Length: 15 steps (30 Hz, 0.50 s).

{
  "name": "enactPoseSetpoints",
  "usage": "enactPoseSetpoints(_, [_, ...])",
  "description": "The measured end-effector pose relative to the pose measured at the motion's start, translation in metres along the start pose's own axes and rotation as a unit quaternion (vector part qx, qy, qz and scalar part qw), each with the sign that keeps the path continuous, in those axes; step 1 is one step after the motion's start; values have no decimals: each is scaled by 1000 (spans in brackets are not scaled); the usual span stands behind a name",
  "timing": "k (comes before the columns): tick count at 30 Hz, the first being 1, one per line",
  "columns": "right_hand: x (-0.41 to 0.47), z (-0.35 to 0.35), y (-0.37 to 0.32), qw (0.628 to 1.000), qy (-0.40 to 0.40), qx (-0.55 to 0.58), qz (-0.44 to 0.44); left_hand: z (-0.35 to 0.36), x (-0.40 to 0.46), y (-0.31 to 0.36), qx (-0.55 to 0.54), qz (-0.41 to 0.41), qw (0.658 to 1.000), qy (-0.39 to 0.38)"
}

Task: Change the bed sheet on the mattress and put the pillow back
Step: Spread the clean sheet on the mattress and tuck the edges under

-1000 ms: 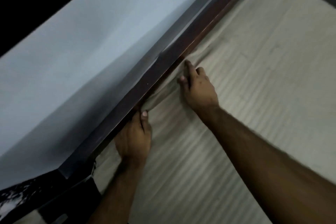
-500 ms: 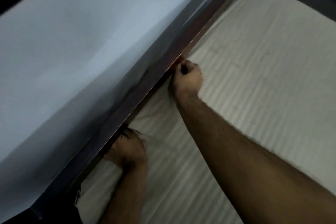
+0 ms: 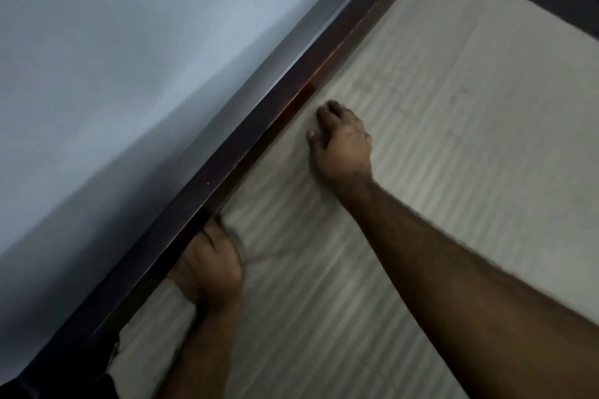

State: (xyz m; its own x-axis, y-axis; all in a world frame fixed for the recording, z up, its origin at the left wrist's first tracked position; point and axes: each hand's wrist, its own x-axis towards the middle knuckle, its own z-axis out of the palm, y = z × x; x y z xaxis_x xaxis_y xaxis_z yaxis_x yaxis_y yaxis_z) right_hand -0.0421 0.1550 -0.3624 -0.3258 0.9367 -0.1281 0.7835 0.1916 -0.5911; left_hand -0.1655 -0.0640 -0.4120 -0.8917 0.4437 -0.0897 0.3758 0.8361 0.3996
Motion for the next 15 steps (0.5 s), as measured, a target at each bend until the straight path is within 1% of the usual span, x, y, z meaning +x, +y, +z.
enactPoseSetpoints(1, [-2, 2, 1, 999, -32, -32, -7, -4, -3, -4, -2, 34, 999, 14])
enactPoseSetpoints(3, [-5, 8, 1, 997, -57, -53, -14, -13, -5, -3, -7, 91, 995, 42])
enactPoseSetpoints(5, [-6, 11, 3, 997, -56, -55, -15, -21, -4, 9, -22, 103, 994, 25])
enactPoseSetpoints(6, [-7, 12, 3, 997, -55, -58, -15, -24, -3, 12, -13, 96, 994, 42])
enactPoseSetpoints(8, [-7, 13, 2, 996, -53, -65, -14, -20, -1, 13, 1, 51, 998, 45])
enactPoseSetpoints(10, [-9, 13, -1, 996, -54, -71, -13, -8, 7, 6, 16, -20, 998, 55])
enactPoseSetpoints(13, [-19, 17, -9, 995, -55, -83, -22, -2, 22, 4, -18, -167, 985, 26])
enactPoseSetpoints(14, [-23, 17, -11, 994, -56, -85, -28, -2, 25, 9, -30, -199, 979, 26])
enactPoseSetpoints(15, [-27, 19, -12, 994, -57, -87, -34, -2, 24, 16, -37, -214, 976, 37])
